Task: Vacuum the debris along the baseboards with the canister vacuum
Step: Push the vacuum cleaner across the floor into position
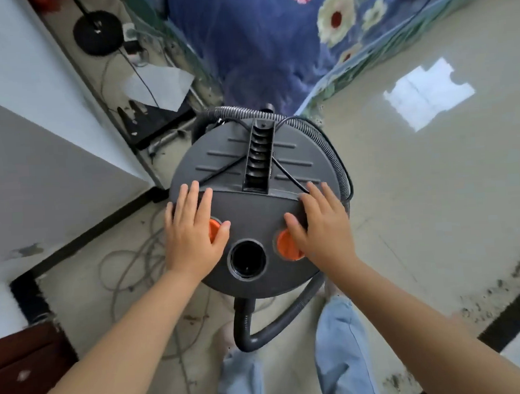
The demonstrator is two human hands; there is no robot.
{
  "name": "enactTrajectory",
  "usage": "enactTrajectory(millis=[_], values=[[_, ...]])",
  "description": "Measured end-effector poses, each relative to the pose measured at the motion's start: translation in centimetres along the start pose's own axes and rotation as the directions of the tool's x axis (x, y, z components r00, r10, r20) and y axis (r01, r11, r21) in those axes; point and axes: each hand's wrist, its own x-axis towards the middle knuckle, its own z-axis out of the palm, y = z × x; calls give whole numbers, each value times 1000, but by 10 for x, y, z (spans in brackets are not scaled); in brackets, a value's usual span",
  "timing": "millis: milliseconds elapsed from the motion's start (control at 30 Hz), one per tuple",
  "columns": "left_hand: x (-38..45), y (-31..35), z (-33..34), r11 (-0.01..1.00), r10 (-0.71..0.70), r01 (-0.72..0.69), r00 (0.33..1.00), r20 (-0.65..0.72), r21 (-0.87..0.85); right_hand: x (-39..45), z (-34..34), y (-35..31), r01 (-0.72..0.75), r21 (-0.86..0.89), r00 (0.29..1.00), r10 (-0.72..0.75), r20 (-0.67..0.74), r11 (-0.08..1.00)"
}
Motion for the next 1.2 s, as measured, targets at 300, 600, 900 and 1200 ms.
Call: enactTrajectory(millis=[300,600,900,1200], values=[[-1,-2,18,972,193,-219,951,-240,-85,-30,22,-22,-121,-34,947,105,-303,992],[-82,62,21,929,337,-353,930,-147,-107,-135,15,24,-202,-9,908,184,-377,979],[-108,136,37,824,509,-530,848,-149,-202,-207,-6,77,-414,-23,824,364,-435,910],[-90,183,50,749,598,-611,790,-138,-257,-212,-14,111,-533,78,706,494,-508,842]])
